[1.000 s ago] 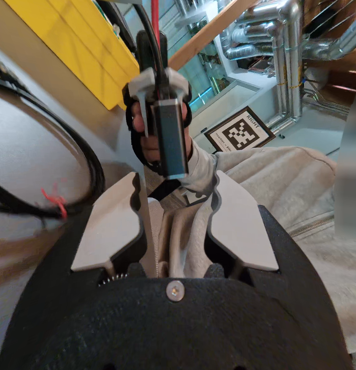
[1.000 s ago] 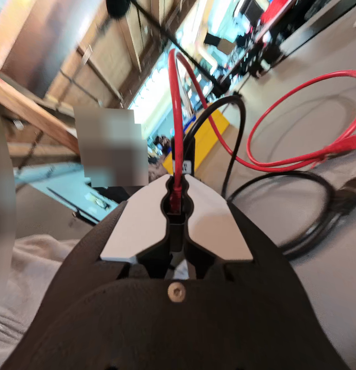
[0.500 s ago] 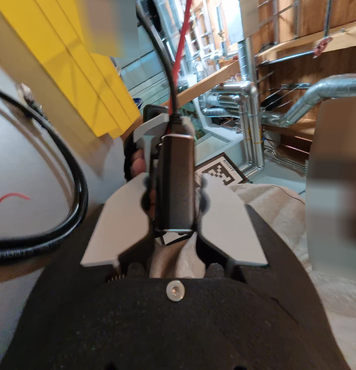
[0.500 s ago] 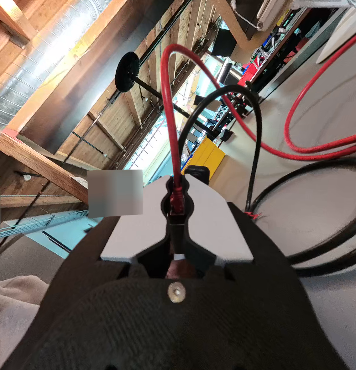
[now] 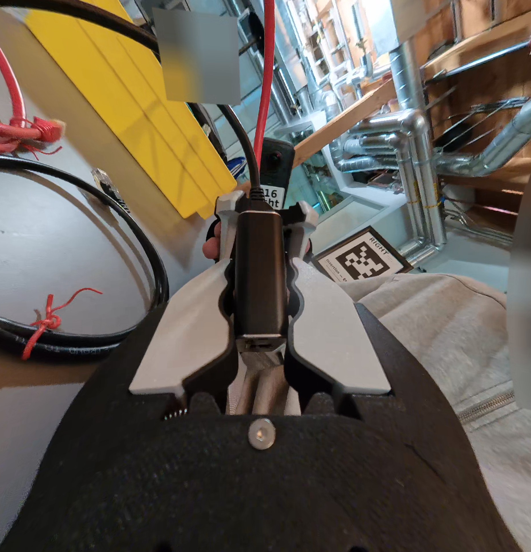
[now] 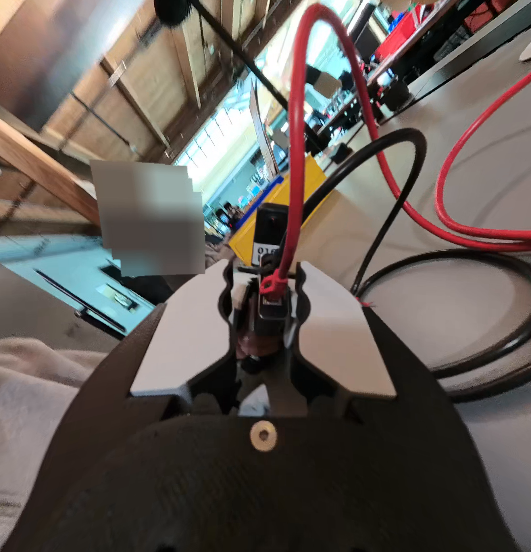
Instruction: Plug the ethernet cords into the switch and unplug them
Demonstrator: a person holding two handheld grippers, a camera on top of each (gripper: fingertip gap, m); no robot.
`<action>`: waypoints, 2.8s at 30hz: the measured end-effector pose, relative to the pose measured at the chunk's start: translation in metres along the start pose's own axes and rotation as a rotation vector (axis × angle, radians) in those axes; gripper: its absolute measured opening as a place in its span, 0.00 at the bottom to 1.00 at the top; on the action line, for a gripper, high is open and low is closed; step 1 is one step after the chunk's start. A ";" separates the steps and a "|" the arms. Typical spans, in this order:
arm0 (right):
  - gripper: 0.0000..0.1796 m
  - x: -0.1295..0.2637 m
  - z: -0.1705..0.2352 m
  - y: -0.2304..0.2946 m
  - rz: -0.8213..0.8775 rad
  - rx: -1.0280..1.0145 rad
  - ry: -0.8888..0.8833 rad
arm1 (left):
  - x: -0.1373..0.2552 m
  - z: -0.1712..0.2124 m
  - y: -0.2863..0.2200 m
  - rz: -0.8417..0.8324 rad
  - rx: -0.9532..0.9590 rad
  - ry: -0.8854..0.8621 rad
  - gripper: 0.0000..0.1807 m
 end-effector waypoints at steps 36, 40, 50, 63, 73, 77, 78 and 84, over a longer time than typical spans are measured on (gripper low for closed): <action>0.12 0.001 0.012 -0.010 0.189 0.427 0.250 | -0.006 0.011 0.001 -0.084 -0.054 0.106 0.18; 0.12 0.000 0.009 -0.007 0.228 0.512 0.238 | -0.006 0.009 0.001 -0.091 -0.053 0.092 0.18; 0.11 -0.004 -0.004 0.003 0.261 0.563 0.145 | -0.011 0.002 0.001 -0.010 0.027 0.013 0.17; 0.10 -0.001 -0.013 0.011 0.280 0.584 0.011 | -0.025 0.005 -0.007 0.017 0.039 -0.029 0.16; 0.09 0.001 -0.018 0.015 0.319 0.642 0.012 | -0.037 0.006 -0.011 0.046 0.084 -0.154 0.16; 0.01 0.006 -0.022 0.012 0.184 0.396 -0.046 | -0.036 0.009 -0.015 -0.011 0.013 -0.097 0.16; 0.03 0.006 -0.021 0.011 0.186 0.387 -0.030 | -0.035 0.009 -0.016 0.002 0.027 -0.113 0.15; 0.03 0.002 -0.020 0.028 0.153 0.557 0.047 | -0.030 0.006 -0.023 -0.022 -0.136 -0.047 0.16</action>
Point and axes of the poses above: each gripper's, where its closed fingertips meet, x back along the fingers, z out of its underside, y = z × x across the jaws, the point moved 5 cm from there along x, back along the fingers, and after that the axes turned 13 degrees about -x, right-handed, at the moved point
